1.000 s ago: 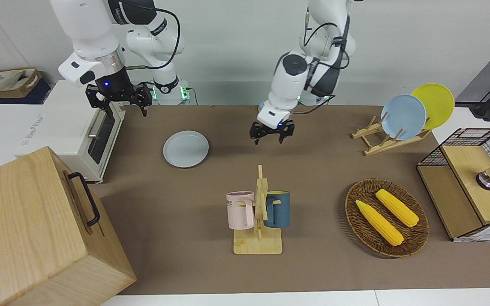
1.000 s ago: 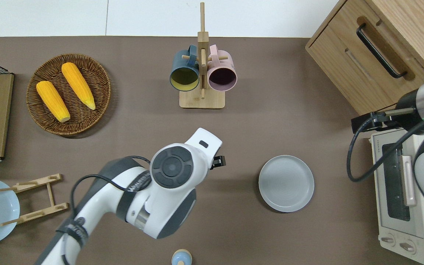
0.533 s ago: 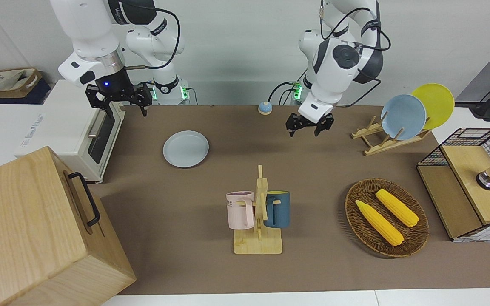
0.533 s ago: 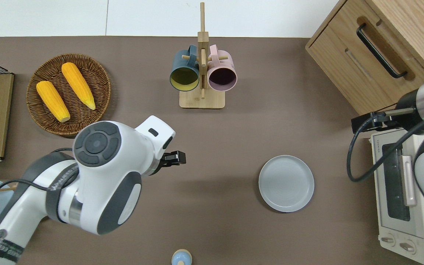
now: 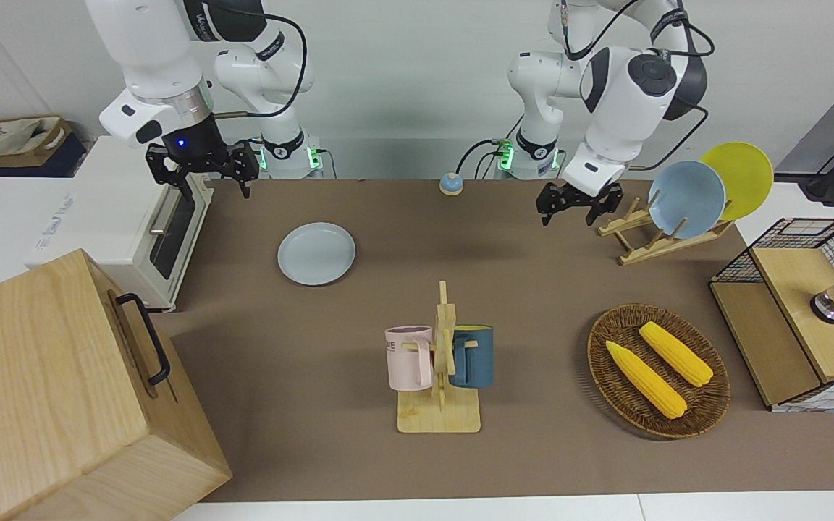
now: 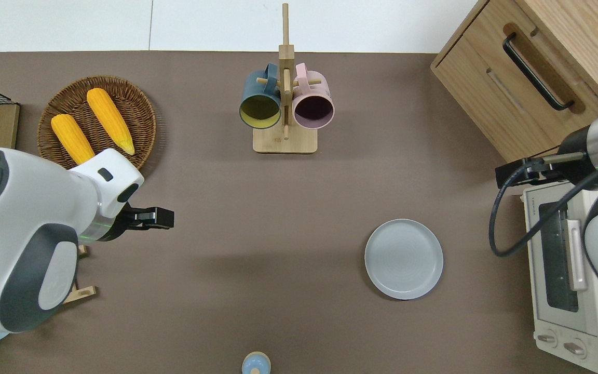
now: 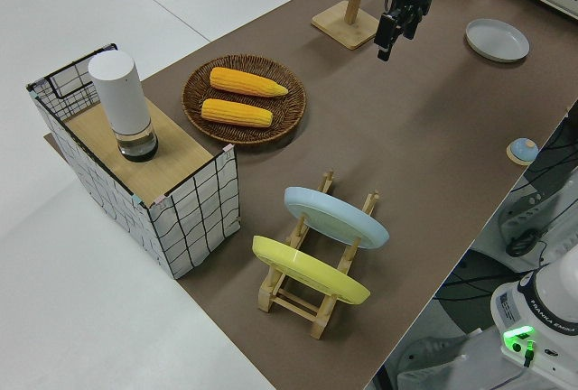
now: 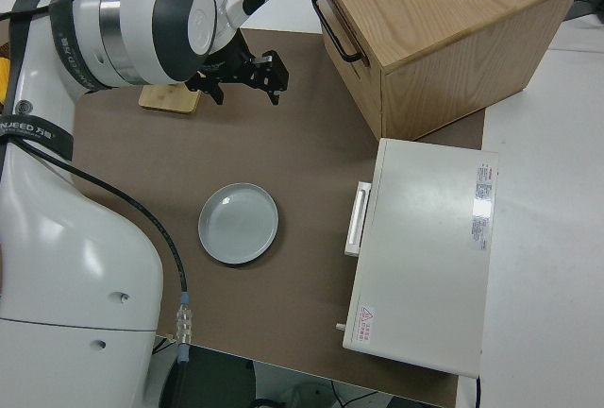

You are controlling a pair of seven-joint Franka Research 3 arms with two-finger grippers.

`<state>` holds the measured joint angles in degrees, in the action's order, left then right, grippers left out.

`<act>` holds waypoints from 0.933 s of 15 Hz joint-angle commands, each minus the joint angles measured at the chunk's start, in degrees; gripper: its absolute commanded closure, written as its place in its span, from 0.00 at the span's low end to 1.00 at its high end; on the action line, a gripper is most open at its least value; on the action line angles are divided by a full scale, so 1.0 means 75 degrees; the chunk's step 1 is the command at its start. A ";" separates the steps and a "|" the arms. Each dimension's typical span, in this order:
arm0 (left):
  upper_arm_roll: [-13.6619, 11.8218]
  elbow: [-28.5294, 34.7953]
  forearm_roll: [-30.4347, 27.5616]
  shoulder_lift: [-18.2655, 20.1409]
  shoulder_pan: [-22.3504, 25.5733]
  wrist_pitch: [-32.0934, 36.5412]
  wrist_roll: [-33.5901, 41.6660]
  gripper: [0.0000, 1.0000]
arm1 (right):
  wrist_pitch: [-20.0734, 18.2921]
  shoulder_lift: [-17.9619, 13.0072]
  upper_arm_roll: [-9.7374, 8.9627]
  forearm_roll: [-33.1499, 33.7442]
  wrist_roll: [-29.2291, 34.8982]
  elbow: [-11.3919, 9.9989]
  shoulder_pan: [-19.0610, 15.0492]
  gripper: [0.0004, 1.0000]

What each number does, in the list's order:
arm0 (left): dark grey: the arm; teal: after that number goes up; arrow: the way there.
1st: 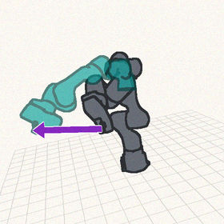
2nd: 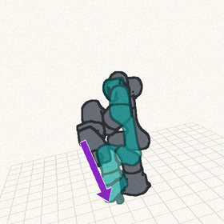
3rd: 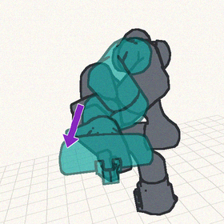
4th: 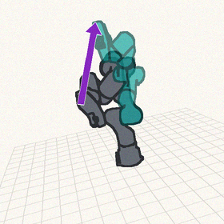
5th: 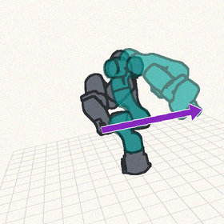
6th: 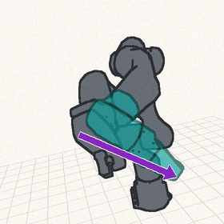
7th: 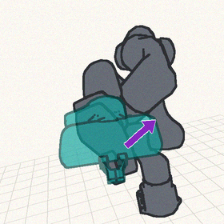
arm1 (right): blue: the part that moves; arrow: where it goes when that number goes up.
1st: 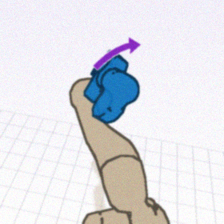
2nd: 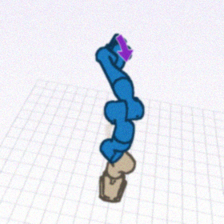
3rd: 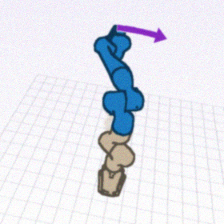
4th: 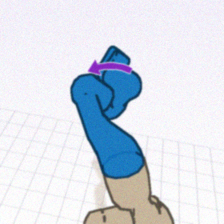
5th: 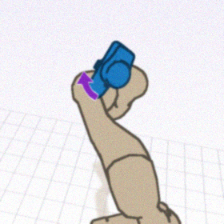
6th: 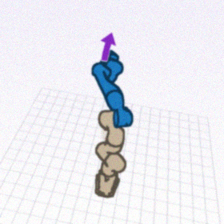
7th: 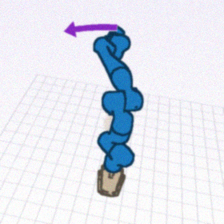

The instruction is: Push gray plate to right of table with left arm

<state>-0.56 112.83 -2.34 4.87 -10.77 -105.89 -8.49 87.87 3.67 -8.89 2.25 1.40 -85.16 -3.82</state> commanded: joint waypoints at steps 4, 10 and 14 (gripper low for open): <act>-0.0569 -0.0781 0.0676 0.0170 0.0146 0.0970 0.0990 0.01 | -0.0079 -0.0044 0.0002 -0.0053 0.0024 0.0010 -0.0006 0.02; -0.0558 -0.1684 0.0676 0.0159 0.0639 0.1825 0.1741 0.01 | -0.0079 -0.0044 0.0002 -0.0053 0.0024 0.0010 -0.0006 0.02; -0.0616 -0.1696 0.0570 0.0159 0.0674 0.1791 0.1671 0.01 | -0.0079 -0.0056 0.0002 -0.0053 0.0024 0.0010 -0.0006 0.02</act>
<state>-5.31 100.91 1.56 6.21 -6.28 -93.65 3.66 87.87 3.67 -8.89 2.25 1.40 -85.16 -3.82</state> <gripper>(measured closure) 0.004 0.013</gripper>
